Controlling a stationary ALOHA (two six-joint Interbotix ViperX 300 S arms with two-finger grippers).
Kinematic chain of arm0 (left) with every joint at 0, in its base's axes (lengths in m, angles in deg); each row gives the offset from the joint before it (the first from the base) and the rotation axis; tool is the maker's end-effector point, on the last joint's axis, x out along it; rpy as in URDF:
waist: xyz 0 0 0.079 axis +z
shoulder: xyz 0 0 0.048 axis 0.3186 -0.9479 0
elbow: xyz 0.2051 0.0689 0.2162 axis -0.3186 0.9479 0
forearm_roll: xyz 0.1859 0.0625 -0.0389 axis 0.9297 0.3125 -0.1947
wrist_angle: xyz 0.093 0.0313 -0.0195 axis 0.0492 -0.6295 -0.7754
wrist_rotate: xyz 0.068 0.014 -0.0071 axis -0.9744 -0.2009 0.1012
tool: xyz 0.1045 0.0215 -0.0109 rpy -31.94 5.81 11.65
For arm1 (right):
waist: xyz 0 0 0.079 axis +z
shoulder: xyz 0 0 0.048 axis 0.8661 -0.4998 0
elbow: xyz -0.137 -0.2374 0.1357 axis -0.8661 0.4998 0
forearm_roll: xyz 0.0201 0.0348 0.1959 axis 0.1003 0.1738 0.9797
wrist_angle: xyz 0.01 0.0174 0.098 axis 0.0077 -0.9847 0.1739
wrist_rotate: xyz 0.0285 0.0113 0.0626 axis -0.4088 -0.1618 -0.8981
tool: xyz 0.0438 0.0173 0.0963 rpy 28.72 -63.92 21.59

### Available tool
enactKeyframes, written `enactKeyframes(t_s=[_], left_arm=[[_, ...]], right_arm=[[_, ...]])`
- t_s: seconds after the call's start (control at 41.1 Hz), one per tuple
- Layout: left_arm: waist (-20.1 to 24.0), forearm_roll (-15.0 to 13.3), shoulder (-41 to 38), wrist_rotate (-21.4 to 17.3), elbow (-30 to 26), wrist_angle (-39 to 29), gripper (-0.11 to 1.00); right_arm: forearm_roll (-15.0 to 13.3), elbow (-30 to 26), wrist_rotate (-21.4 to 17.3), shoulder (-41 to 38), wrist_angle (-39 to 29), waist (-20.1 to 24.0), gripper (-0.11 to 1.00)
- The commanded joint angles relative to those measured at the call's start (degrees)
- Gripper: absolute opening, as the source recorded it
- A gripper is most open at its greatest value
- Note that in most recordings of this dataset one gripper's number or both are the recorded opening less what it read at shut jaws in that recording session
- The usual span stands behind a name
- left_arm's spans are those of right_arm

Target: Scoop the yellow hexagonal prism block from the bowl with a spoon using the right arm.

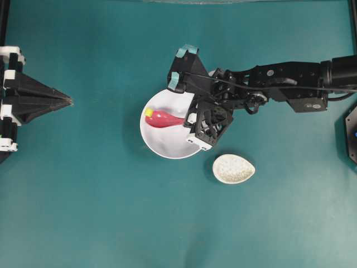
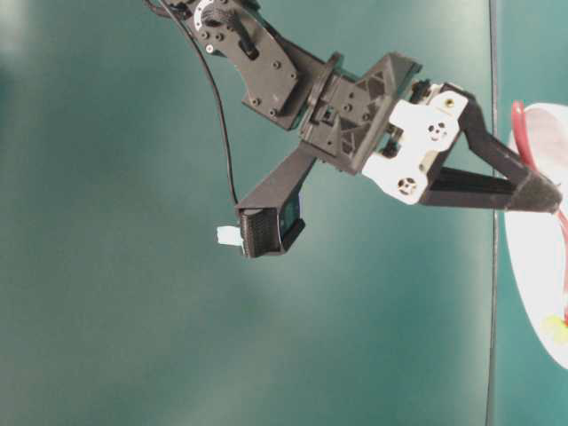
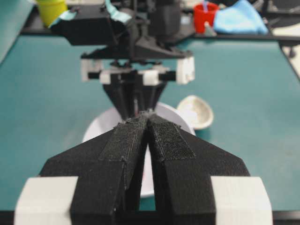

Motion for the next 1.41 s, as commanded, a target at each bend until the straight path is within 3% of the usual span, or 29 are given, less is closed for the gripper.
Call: enactKeyframes(t_s=[0.0,0.583,1.385], left_arm=[[0.1,0.2,-0.4,0.1,-1.7,0.4,0.04],[0.1,0.2,-0.4,0.3,-1.8,0.4,0.04],[0.1,0.1,-0.4,0.4,-1.8,0.4,0.04]], right_arm=[[-0.4,-0.4,0.0,1.0,0.9,0.0,0.24],[-0.5,3.3,-0.1,3.2,6.9,0.1,0.24],[-0.5,3.5,-0.1,8.8,5.3,0.0,0.23]])
